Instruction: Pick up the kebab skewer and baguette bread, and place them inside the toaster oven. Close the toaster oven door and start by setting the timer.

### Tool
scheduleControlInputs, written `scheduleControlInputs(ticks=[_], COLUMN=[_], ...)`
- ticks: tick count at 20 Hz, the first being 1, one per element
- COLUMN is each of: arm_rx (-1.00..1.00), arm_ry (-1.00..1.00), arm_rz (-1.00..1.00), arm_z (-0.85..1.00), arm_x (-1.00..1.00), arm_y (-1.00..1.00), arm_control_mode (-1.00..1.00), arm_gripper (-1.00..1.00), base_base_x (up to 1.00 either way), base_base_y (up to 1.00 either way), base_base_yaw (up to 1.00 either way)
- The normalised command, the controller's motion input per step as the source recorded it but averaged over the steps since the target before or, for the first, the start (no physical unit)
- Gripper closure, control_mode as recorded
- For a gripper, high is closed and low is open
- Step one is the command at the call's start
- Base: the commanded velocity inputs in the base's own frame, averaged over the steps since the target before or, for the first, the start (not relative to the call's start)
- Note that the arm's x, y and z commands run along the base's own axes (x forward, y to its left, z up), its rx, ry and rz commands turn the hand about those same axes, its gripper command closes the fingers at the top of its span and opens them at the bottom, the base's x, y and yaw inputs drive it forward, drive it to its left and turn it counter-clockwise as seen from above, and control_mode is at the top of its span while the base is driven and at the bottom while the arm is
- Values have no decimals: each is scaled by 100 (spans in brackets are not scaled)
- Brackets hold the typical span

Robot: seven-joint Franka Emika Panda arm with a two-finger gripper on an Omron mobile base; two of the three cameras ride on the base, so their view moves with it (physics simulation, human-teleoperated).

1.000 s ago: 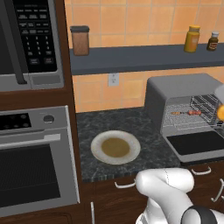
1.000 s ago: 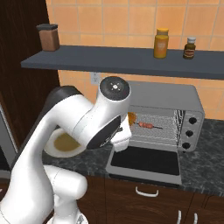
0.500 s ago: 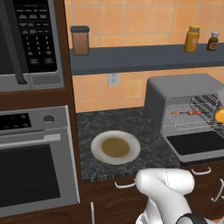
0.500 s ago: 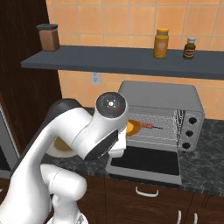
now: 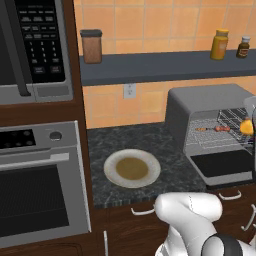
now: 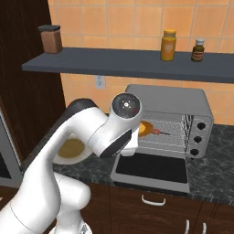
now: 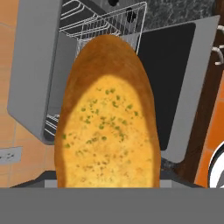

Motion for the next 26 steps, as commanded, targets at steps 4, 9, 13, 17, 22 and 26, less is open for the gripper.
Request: scheduleControlInputs(ticks=[4, 9, 13, 17, 22, 26], arm_rx=[0, 0, 1, 2, 1, 0], arm_ry=[0, -1, 0, 0, 0, 0], arm_rz=[0, 0, 0, 0, 0, 0], arm_z=[-1, -19, -40, -27, -9, -13], arm_x=[39, 20, 15, 19, 31, 43], arm_y=[-2, 0, -8, -28, -25, -19], arm_control_mode=[-100, -100, -100, -100, -100, -100], arm_gripper=[100, 100, 100, 100, 100, 100], base_base_x=[0, 0, 0, 0, 0, 0], base_base_y=[0, 0, 0, 0, 0, 0], base_base_yaw=[0, 0, 0, 0, 0, 0])
